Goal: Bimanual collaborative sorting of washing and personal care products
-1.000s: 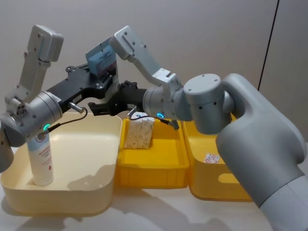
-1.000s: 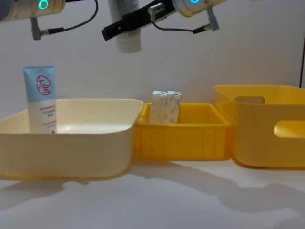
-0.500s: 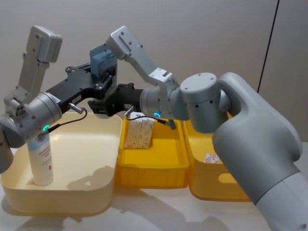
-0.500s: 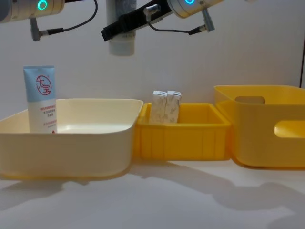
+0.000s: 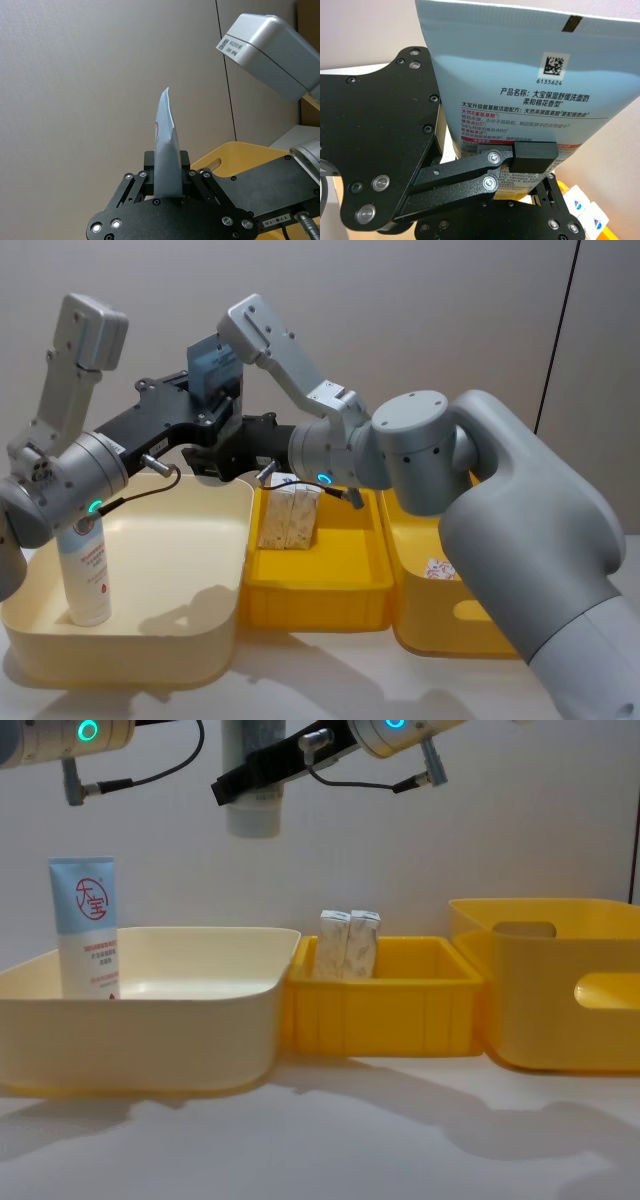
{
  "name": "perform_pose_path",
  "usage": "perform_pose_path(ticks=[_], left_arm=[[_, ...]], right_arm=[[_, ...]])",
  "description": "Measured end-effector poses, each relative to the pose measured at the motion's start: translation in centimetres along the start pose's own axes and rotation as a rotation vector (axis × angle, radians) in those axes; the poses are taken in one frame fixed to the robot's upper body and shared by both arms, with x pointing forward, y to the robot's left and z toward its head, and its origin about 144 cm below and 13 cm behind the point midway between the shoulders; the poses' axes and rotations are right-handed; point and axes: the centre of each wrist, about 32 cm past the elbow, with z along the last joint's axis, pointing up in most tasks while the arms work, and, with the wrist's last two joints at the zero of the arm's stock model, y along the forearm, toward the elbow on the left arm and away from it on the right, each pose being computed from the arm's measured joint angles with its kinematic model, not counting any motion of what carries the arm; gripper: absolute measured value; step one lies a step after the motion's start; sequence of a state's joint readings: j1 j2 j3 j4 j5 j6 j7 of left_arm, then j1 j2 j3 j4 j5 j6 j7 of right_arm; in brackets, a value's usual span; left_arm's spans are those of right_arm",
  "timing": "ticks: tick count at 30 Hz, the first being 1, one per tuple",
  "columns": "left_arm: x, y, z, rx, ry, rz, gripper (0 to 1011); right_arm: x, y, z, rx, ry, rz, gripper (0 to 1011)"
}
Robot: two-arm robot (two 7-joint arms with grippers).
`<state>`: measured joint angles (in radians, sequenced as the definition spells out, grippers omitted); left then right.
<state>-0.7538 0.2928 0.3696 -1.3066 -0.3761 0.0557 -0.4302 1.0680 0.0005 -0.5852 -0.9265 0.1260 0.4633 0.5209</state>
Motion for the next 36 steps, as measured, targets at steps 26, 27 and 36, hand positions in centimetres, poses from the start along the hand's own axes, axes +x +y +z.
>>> perform_pose_path(ticks=[26, 27, 36], left_arm=[[-0.02, 0.01, -0.01, -0.001, 0.001, -0.001, 633], [-0.02, 0.01, -0.01, -0.001, 0.001, -0.001, 650], [-0.02, 0.01, -0.02, -0.001, 0.0, -0.001, 934]], right_arm=[[0.0, 0.06, 0.02, -0.001, 0.002, 0.002, 625], [0.04, 0.04, 0.01, -0.001, 0.004, 0.001, 625], [0.78, -0.72, -0.07, 0.005, 0.028, -0.047, 625]])
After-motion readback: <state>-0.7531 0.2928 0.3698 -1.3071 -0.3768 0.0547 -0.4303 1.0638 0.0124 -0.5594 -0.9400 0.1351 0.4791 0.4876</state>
